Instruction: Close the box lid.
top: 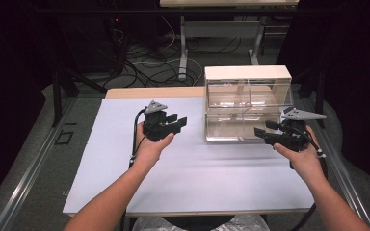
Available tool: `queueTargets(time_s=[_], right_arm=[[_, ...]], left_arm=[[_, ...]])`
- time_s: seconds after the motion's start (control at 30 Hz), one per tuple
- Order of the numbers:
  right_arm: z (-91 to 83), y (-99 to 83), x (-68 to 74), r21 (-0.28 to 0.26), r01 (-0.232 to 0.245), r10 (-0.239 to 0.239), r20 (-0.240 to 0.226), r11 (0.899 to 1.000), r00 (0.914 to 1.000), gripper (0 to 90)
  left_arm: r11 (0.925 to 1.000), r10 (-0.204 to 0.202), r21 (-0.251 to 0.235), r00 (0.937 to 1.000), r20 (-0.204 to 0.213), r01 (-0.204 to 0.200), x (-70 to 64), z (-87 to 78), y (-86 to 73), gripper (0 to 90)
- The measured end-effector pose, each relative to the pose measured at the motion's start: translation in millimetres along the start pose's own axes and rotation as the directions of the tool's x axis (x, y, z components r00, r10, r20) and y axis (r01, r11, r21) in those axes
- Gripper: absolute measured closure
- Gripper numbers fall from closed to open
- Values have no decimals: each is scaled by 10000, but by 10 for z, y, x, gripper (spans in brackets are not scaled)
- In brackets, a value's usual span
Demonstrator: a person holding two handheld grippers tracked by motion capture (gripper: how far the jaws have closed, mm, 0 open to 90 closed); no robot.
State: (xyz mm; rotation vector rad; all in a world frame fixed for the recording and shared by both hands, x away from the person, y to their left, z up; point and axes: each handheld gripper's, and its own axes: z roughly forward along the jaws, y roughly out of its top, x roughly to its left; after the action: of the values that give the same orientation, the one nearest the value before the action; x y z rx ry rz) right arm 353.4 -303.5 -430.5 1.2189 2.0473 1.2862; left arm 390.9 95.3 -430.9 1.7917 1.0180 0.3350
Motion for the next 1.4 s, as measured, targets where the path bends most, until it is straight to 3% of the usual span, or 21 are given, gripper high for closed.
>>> queueTargets(time_s=[0.4, 0.57, 0.83, 1.23, 1.4], right_arm=[[-1, -161, -12, 73, -57, 55, 164, 10000, 9998, 361], [3, -240, -12, 260, -161, 153, 305, 9995, 9994, 317], [27, -384, -22, 294, -428, 417, 377, 9987, 9984, 241], [100, -580, -16, 292, -706, 699, 234, 9971, 9973, 163], [135, -653, 1, 365, -763, 753, 283, 9964, 9968, 160]], left_arm=[[9999, -87, -55, 9997, -242, 86, 205, -223, -288, 419], [9995, 285, 161, 9986, -449, -278, 274, -308, -404, 374], [9994, 313, 176, 9977, -604, -303, 401, -409, -594, 332], [9995, 110, 305, 9937, -1119, -77, 572, -454, -941, 291], [9988, -195, 417, 9916, -1279, 250, 663, -470, -1035, 256]])
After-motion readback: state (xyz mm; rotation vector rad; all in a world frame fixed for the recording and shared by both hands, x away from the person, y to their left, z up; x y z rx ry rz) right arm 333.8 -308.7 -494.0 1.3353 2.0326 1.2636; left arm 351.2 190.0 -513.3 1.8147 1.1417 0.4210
